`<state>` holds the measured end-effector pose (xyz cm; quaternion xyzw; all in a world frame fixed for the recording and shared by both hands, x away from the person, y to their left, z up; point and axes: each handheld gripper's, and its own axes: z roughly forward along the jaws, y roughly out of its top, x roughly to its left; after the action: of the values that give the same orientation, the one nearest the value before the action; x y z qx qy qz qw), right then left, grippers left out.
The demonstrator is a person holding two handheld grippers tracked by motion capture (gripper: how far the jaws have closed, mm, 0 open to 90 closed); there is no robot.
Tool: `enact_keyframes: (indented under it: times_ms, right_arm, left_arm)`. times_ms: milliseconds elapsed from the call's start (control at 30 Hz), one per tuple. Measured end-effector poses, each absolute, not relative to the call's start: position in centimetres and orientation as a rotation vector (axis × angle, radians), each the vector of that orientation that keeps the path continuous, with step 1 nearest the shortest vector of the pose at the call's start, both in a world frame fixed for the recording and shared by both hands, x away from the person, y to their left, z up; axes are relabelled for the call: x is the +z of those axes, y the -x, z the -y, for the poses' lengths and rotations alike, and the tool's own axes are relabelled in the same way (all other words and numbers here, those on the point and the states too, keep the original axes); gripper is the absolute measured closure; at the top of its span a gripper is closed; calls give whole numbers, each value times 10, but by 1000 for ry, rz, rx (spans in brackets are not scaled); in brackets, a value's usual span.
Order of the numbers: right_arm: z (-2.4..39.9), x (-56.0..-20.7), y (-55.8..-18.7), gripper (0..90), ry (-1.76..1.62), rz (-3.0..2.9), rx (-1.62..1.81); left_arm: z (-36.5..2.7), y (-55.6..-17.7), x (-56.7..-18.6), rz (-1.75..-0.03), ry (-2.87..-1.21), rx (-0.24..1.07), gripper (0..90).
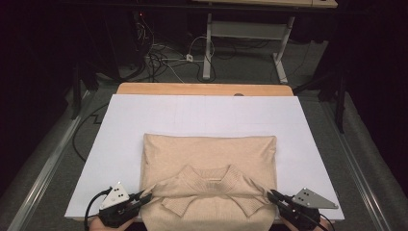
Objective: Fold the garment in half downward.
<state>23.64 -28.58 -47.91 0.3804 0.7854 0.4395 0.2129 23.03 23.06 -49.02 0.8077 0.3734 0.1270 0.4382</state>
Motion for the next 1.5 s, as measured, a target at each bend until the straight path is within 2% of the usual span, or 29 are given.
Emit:
enact_keyframes:
  times_ms: [233,367,533,800,933,1000,1100,1333,1500]
  right_arm:
    - [287,-480,-238,770,-1073,-2180,1255]
    - [288,-478,-238,705,-1073,-2177,1272]
    - [295,-472,-242,538,-1110,-2142,1327]
    - [304,-473,-247,219,-1177,-2078,1364]
    - [307,-474,-249,134,-1201,-2053,1352]
    - [307,-473,-250,80,-1217,-2042,1359]
    - [304,-469,-253,14,-1230,-2020,1351]
    - [300,-455,-263,12,-1200,-2014,1323]
    - [299,-451,-280,34,-1203,-2018,1287]
  left_arm:
    - [-230,-229,-490,-912,-2005,325,728]
    - [-230,-228,-488,-911,-1992,313,666]
    - [-237,-229,-483,-966,-1927,321,482]
    - [-241,-234,-483,-1034,-1913,318,192]
    - [-241,-236,-483,-1048,-1912,306,120]
    - [-242,-238,-482,-1064,-1920,303,44]
    - [-242,-241,-480,-1078,-1925,304,0]
    - [-242,-252,-463,-1086,-1919,331,0]
    - [-245,-274,-455,-1128,-1898,361,0]
